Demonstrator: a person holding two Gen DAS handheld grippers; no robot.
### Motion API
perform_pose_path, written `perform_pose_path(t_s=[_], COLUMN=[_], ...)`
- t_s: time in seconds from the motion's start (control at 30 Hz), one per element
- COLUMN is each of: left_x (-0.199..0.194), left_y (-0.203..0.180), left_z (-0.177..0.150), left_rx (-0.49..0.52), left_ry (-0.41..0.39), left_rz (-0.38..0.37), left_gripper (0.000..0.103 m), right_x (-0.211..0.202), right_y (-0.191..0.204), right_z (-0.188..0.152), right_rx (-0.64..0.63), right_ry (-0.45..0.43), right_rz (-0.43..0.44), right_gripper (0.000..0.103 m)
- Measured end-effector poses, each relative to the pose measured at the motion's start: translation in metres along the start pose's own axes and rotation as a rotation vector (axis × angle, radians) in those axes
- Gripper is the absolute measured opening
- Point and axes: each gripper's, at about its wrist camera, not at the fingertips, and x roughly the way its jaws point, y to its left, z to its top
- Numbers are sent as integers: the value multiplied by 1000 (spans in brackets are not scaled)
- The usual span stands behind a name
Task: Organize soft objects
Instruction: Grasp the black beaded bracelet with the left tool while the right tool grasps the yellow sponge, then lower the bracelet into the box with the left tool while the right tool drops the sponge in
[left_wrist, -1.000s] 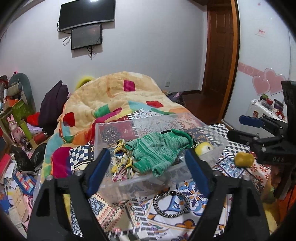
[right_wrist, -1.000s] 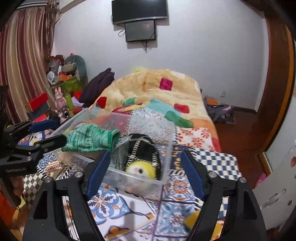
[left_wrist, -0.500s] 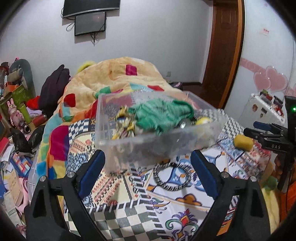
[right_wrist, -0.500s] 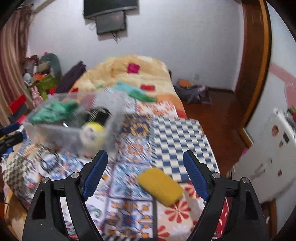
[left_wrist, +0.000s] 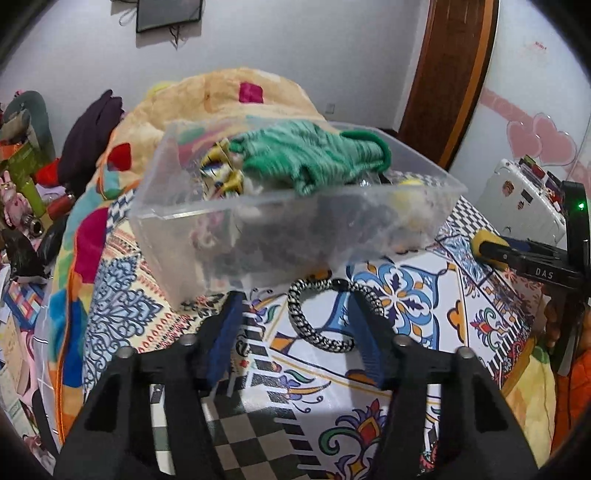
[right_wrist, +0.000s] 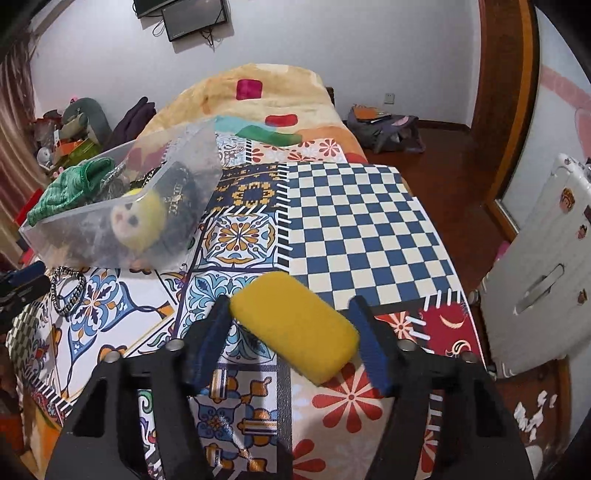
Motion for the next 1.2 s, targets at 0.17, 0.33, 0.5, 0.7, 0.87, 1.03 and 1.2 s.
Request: perform_pose_path(t_s=[0.17,0.33,0.5,0.7,0.87,1.03,1.2], left_x=[8,10,7,-14,-38,-64,-77], left_y=[2,2,-2,-7,-4,-1,7], left_z=[-2,-4,-4,0,9,20,34], left_rx=[-14,-21,-4,-1,-3,-6,-31], left_ry=[27,33,28,-34,-102,-180,-240], left_rz=[-27,-49,-36,-33,-31,-20,5], left_gripper=[38,12,7,6,6,6,6], right_x=[-4,-18,-26,-34,-41,-48,-51], right_y=[1,10,25,46,65,84,103], right_z=[1,5,9,16,24,35,46], right_rx=[8,-2,-27,-72,-113,-148,-180], right_ry=[-31,-89,-121,-156,-192,-236,-272], right_rz=[-7,13,46,85,119,157,187], right_gripper=[45,44,44,44,44,44,44])
